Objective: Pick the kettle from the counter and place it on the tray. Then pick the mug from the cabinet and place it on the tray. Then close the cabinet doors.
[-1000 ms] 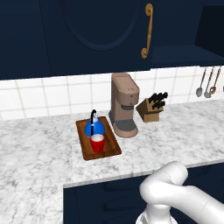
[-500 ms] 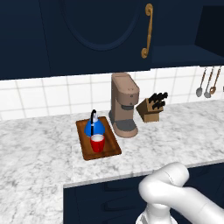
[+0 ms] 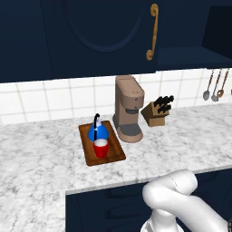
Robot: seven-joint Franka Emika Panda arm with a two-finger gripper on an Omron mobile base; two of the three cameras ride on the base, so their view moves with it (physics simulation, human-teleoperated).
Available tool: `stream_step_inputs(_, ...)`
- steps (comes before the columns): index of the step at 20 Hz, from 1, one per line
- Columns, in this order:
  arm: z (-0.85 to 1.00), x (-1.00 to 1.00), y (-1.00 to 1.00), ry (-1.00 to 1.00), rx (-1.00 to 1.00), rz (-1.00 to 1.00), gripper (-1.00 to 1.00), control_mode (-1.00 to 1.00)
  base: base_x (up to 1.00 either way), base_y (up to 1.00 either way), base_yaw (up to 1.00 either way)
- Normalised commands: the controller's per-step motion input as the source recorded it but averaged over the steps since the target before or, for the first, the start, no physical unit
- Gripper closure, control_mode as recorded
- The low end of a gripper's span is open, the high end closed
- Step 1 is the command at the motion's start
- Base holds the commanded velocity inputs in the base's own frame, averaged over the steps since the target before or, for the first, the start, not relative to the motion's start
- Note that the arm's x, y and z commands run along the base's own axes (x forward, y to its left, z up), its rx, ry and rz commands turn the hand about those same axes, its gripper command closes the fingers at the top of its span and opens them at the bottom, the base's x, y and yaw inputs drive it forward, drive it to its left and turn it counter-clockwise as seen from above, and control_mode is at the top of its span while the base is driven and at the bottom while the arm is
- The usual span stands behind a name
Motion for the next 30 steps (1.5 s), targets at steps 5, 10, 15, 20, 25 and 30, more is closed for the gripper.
stream_step_inputs(5, 0.08, 0.03, 0.32, 0.19, -0.06, -0.07, 1.00, -1.00, 0.00, 0.00, 0.00)
stream_step_inputs(10, 0.04, 0.33, 0.43, 0.24, -0.06, -0.07, 1.00, -1.00, 0.00, 0.00, 0.00)
stream_step_inputs(15, 0.00, 0.60, 0.48, 0.25, -0.04, 0.00, 1.00, -1.00, 0.00, 0.00, 0.00)
stream_step_inputs(20, 0.00, 0.54, 0.42, 0.24, -0.03, -0.01, 1.00, -1.00, 0.00, 0.00, 0.00)
stream_step_inputs(25, 0.00, 0.40, 0.42, 0.18, -0.03, -0.04, 1.00, -1.00, 0.00, 0.00, 0.00)
stream_step_inputs(30, 0.00, 0.35, 0.52, 0.10, -0.04, -0.05, 1.00, -1.00, 0.00, 0.00, 0.00)
